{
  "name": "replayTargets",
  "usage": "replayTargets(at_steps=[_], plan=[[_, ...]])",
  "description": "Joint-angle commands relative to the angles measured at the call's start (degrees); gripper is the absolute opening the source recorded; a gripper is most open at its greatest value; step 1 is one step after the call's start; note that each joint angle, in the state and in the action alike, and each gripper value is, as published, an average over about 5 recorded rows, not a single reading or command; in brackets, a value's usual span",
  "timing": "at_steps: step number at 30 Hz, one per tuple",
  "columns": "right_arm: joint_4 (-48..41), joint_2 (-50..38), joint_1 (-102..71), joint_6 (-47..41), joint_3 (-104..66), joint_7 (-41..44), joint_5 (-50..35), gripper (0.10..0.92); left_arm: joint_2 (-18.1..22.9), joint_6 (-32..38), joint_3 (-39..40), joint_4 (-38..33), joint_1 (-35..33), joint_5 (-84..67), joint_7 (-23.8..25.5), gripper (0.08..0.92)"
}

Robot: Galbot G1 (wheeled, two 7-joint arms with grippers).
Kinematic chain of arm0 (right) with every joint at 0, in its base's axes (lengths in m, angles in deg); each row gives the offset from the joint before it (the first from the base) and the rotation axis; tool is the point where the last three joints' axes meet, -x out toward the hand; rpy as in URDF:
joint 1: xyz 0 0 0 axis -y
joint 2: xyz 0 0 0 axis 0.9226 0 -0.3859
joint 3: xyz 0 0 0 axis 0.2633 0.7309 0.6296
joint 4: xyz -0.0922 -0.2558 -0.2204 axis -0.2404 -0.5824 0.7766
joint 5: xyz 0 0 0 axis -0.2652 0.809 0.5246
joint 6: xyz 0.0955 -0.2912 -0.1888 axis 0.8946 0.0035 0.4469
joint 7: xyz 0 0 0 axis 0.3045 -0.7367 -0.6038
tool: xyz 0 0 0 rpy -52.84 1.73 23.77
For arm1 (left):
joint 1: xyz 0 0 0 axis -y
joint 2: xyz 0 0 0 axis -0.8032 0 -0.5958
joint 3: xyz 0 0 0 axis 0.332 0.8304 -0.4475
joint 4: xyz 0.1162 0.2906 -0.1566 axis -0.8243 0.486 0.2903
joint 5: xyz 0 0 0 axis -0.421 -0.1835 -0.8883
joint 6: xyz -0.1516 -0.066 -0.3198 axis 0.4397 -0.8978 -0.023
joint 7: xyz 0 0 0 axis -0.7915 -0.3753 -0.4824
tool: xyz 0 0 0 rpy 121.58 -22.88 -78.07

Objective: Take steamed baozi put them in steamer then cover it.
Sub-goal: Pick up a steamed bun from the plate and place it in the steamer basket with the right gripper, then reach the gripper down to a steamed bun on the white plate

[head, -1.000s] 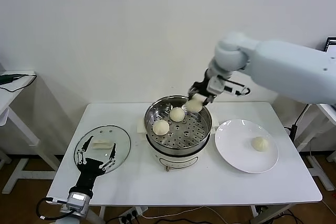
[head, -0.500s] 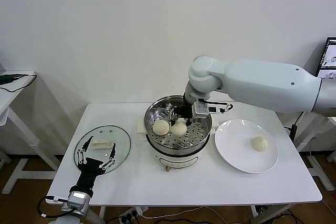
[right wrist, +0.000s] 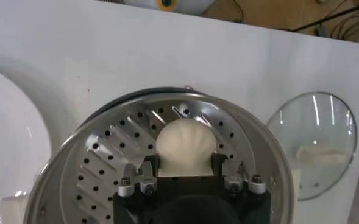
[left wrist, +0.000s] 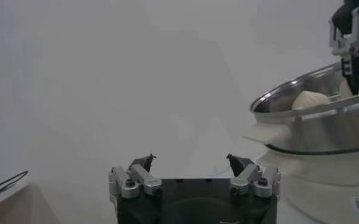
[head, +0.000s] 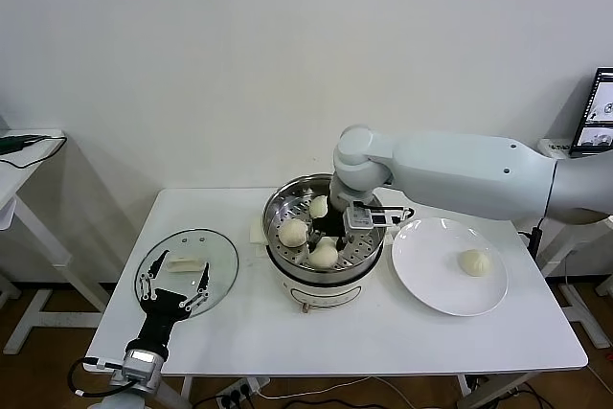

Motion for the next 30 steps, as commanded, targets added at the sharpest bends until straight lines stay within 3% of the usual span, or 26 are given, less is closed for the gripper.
replayTargets(at_steps=[1,7,15,22,26,30], plan=[[-0.91,0.67,-1.57,-0.04,0.29,0.28,0.51,0.594,0.02,-0.02,0.02,-0.04,0.01,-0.02,0.0,0.823],[-1.03,0.67,-1.74,-0.87,0.06,1.04,0.5,0.604,0.03,-0.04,0.01,-0.08,-0.08,-0.01,-0.03,0.823],[-1.27,-1.32,0.24,-0.97,-0.86,1.37,-1.15,0.786,0.17,-0.12,0.15,-0.03,-0.11,0.07,-0.17,0.823],[-2.52,-7.58,6.88,-2.53,-2.59,3.95,-8.54,0.822,0.26,-0.35,0.65,-0.5,-0.29,0.27,-0.33,0.823],[-3.94,-12.74,10.51,-8.38,-2.6,8.52,-16.46,0.823,0.42,-0.46,1.02,-0.85,-0.41,0.43,-0.44,0.823],[-5.1,-19.46,10.9,-21.34,-3.25,14.05,-25.48,0.823,0.54,-0.47,1.16,-1.33,-0.68,0.55,-0.53,0.823]])
